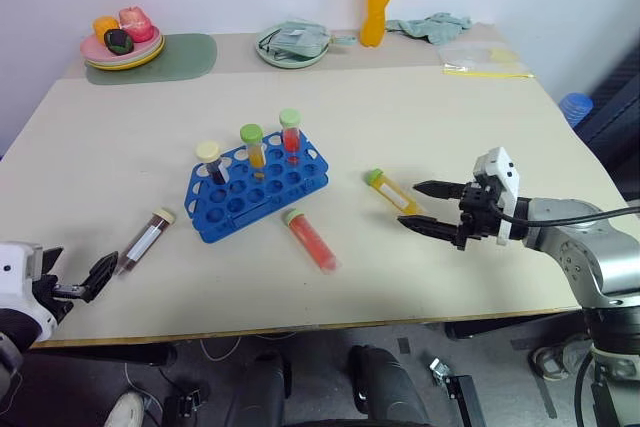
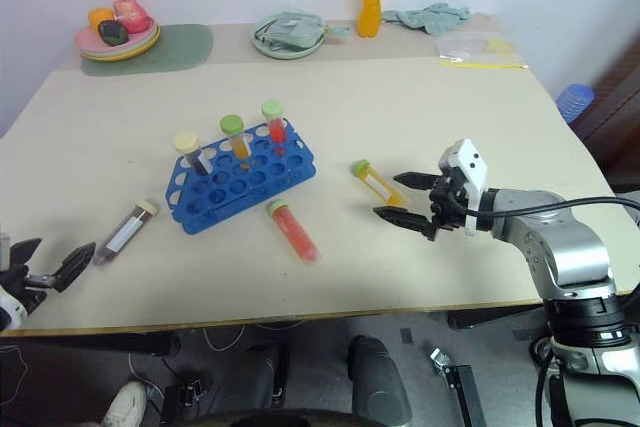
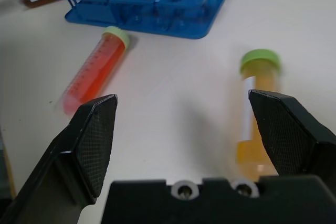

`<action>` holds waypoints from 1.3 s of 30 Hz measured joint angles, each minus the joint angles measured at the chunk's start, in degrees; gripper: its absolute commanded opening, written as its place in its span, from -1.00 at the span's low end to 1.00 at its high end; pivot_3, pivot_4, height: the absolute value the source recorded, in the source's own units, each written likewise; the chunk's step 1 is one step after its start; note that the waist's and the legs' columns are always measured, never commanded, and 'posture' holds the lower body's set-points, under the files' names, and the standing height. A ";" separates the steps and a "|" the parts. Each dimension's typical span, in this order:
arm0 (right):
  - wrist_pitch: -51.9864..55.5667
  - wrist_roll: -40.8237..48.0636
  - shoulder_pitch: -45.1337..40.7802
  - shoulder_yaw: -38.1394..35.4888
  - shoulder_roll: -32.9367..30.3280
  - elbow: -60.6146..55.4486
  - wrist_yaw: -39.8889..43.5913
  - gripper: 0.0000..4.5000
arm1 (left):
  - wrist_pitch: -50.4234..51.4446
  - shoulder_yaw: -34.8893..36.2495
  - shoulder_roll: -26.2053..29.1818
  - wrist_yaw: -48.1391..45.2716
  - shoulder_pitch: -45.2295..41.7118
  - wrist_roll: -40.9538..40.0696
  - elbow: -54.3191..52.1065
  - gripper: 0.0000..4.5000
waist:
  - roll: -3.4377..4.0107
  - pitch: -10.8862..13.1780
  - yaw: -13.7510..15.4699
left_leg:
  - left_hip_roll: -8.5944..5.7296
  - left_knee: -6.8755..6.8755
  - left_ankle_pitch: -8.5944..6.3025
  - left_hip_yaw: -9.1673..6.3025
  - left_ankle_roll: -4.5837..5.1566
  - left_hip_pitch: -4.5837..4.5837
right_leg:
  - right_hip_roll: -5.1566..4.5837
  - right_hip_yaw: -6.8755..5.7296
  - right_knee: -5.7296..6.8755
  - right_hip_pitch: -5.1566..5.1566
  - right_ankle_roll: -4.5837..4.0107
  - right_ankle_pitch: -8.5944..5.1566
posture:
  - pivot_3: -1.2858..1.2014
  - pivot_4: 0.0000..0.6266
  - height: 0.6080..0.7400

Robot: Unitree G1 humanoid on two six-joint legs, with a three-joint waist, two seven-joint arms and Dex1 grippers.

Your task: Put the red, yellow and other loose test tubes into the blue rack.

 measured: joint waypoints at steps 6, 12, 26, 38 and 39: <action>6.89 0.78 -5.34 2.70 -0.83 -0.40 -0.65 0.96 | -1.93 -1.67 -5.08 2.15 0.47 0.08 -1.79 0.99 | 0.01 0.01 -0.02 | -0.02 0.04 0.00 0.01 0.00 -0.04 | -0.05 0.00 0.00 -0.02 0.00 0.01 | 0.03 -0.52 1.00; 17.92 3.33 -14.44 4.80 1.83 -3.37 -5.80 0.96 | -5.44 -5.20 -6.66 2.94 0.19 2.15 -2.36 0.99 | 0.00 0.00 0.02 | -0.06 0.05 0.00 -0.02 0.00 -0.08 | -0.03 -0.03 -0.02 -0.03 0.00 0.01 | 0.03 -0.52 1.00; 52.80 15.91 -38.12 19.71 16.92 11.42 -30.17 0.96 | -11.63 -21.61 -3.93 -6.63 3.38 6.17 -8.78 0.99 | 0.02 -0.02 -0.23 | -0.08 0.24 0.02 0.03 0.00 -0.82 | -0.14 0.01 0.33 -0.89 -0.08 0.07 | 0.03 -0.52 1.00; 52.83 43.24 -46.21 23.93 31.08 35.99 -66.40 0.85 | -11.90 -25.56 -2.01 -7.56 2.36 7.71 -8.78 1.00 | 0.04 -0.10 -1.68 | -0.08 0.22 0.02 -0.02 0.02 -0.79 | -0.01 -0.03 0.60 -0.98 0.13 0.18 | 0.03 -0.52 1.00; 52.83 43.76 -46.19 22.80 32.16 36.91 -69.42 0.73 | -11.90 -25.56 -2.02 -7.50 2.50 7.88 -8.81 1.00 | 0.04 -0.12 -1.75 | -0.08 0.22 0.02 -0.01 0.02 -0.77 | 0.03 -0.03 0.61 -0.96 0.13 0.18 | 0.03 -0.52 1.00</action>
